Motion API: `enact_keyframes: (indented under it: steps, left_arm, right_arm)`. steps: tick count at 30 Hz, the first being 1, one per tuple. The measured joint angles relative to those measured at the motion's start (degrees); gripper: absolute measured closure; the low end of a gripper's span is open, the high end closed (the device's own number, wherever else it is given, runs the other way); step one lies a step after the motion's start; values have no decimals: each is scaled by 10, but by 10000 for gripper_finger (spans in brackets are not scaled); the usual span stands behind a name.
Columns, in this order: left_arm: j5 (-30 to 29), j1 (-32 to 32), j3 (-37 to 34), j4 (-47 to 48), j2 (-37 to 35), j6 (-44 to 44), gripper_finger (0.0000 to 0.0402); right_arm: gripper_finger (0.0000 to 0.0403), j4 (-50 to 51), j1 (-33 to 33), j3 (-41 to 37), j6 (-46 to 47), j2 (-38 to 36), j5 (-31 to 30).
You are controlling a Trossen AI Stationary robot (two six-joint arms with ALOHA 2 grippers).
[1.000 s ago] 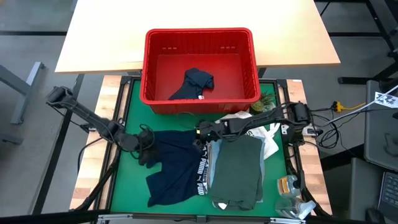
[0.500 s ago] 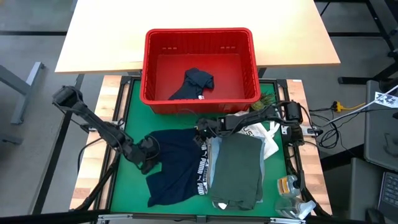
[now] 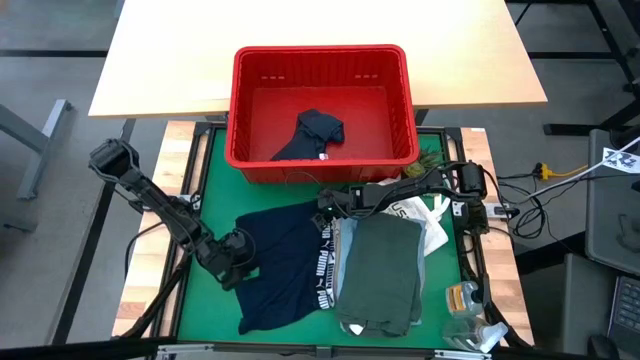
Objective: Fold Laundry from Bin
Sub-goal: Fold the dark blue boxer
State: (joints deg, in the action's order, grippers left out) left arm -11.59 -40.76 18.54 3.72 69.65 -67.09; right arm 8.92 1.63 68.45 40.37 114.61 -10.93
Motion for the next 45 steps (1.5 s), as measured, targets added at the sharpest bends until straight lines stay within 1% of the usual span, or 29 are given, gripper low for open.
enact_keyframes:
  steps: [6,10,14,19,23,26,29,32,37,45]
  left_arm:
    - [-23,-1,-2,2,-9,1,221]
    - [-20,-1,-2,4,-25,0,221]
    - [-23,-1,-2,10,-46,12,221]
    - [-31,1,-2,22,-69,15,221]
    - [-51,1,-2,22,-88,16,221]
    - [-65,1,-2,19,-108,16,221]
    - [-79,1,-2,19,-130,17,221]
    - [-118,1,-2,20,-147,17,221]
    - [-197,14,-2,52,-155,14,221]
    - [-208,109,-2,148,-153,13,221]
  right_arm:
    - [244,6,-1,0,-32,-7,15]
    - [244,79,-1,18,-72,-18,16]
    - [244,160,-1,61,-94,-21,16]
    - [244,221,-2,116,-124,-22,15]
    - [244,252,-3,162,-138,-23,16]
    - [244,266,-11,192,-138,-23,35]
    - [244,261,-27,214,-138,-24,79]
    - [244,243,-52,217,-138,-24,110]
    - [244,235,-102,217,-137,-22,116]
    - [244,237,-198,217,-137,-21,116]
